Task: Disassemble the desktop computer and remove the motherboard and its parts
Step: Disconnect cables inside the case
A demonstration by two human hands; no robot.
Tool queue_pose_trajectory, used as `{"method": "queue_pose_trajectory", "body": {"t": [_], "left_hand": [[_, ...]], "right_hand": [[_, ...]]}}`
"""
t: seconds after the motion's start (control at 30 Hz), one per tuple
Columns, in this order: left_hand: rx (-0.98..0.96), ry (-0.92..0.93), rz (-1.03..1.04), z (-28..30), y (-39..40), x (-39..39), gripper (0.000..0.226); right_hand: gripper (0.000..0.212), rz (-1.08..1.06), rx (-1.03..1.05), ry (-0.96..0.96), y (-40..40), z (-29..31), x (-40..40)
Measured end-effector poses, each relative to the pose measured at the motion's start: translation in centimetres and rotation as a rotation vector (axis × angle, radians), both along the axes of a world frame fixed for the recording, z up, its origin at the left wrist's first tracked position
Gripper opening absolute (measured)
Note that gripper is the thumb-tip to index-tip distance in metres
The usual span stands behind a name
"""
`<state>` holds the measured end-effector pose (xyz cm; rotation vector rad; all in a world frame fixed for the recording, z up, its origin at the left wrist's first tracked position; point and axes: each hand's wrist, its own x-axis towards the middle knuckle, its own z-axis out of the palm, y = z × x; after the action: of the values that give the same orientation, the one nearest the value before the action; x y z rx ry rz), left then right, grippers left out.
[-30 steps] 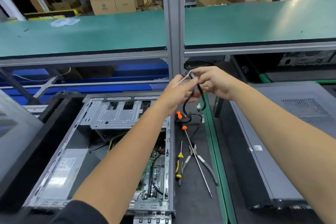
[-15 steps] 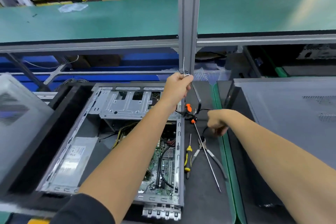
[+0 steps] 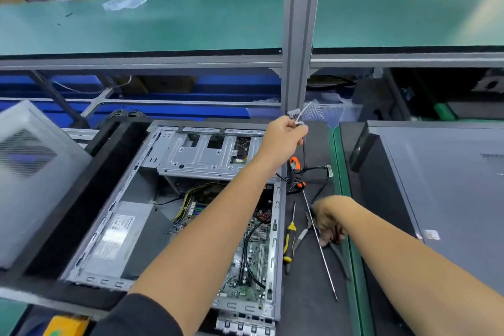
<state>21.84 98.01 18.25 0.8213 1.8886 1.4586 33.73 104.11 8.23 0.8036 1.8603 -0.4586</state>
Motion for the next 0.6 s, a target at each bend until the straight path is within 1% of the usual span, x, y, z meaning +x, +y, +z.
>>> {"method": "queue_pose_trajectory", "body": {"t": [0.03,0.07,0.13,0.17,0.27,0.37,0.47,0.6], "left_hand": [[0.003,-0.012,-0.005,0.0,0.0,0.1,0.015],[0.006,-0.021,-0.011,0.0,-0.1,0.1,0.015],[0.005,-0.025,-0.023,0.2,-0.2,0.1,0.014],[0.003,-0.018,-0.03,0.2,-0.3,0.1,0.013],[0.007,0.017,-0.063,0.3,-0.9,0.2,0.013],[0.046,0.0,-0.081,0.5,-1.3,0.3,0.02],[0.074,-0.048,-0.081,0.7,-1.6,0.4,0.019],[0.103,-0.094,-0.063,0.9,-1.9,0.5,0.022]], "right_hand": [[0.029,0.024,0.008,0.038,0.0,-0.3,-0.1],[0.029,0.043,0.009,0.036,-0.1,-0.3,0.0],[0.031,0.029,-0.03,-0.047,-0.2,-0.5,0.1],[0.029,-0.009,-0.054,-0.054,-0.2,-0.5,0.1],[0.015,-0.046,-0.068,0.014,0.4,0.7,0.0],[0.015,-0.057,-0.108,0.079,1.6,3.4,-0.2],[0.01,-0.036,-0.042,0.146,2.7,6.5,-0.1],[0.027,-0.038,0.068,0.199,3.3,10.3,0.1]]}}
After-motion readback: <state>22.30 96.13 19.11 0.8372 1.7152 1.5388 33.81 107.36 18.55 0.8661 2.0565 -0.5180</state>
